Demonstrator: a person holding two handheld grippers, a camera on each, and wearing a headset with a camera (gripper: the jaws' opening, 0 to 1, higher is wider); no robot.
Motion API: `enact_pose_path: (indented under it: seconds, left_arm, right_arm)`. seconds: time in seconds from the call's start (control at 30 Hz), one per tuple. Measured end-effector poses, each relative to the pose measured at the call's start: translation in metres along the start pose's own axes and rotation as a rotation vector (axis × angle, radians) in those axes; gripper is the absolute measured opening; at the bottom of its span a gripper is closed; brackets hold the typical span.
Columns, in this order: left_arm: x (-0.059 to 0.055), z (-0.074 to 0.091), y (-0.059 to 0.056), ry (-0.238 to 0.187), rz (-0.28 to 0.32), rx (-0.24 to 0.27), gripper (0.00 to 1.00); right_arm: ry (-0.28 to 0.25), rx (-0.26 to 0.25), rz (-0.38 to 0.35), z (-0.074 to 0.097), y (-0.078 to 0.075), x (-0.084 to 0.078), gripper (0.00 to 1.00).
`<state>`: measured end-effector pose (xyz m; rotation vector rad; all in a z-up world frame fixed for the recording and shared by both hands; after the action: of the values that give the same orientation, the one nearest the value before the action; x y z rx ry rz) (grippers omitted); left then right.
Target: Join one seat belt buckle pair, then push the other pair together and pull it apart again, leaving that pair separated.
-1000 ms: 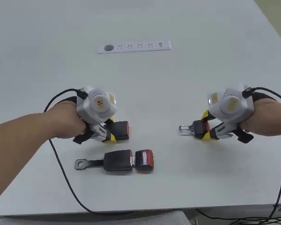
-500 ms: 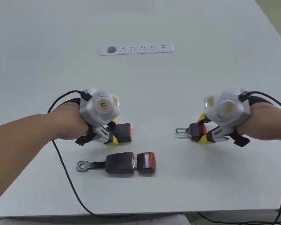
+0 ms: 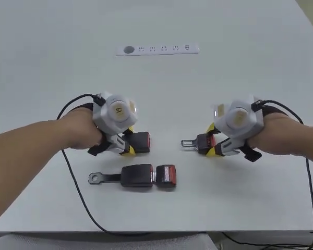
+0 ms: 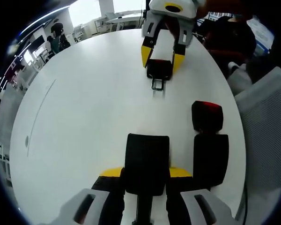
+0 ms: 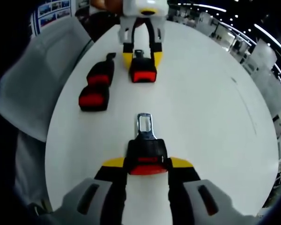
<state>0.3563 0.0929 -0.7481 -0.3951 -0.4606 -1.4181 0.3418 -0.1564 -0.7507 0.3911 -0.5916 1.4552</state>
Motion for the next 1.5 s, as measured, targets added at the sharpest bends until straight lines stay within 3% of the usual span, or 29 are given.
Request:
enact_pose_path:
  seconds: [0.27, 0.83, 1.5]
  left_arm:
    - [0.001, 0.000, -0.001, 0.005, -0.001, 0.001, 0.34]
    - [0.003, 0.000, -0.003, 0.014, -0.008, 0.000, 0.34]
    - [0.003, -0.001, -0.001, 0.026, -0.017, -0.007, 0.34]
  right_arm:
    - [-0.016, -0.018, 0.010, -0.019, 0.000, 0.021, 0.33]
    - [-0.006, -0.013, 0.053, -0.043, -0.002, 0.053, 0.33]
    - [-0.026, -0.007, 0.071, -0.047, -0.001, 0.056, 0.34]
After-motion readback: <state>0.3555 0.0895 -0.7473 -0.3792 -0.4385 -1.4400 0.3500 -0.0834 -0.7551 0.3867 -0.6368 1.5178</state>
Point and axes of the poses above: the centre of the closed fingertips' face, and the gripper's own axes: z roughly backward along the fingers, y roughly to its left, x roughly out of its top, the point moved 10 cm from there along z, roughly backward along the fingers, and after that the axes turned 8 degrees about -y, right-handed, at the moved point
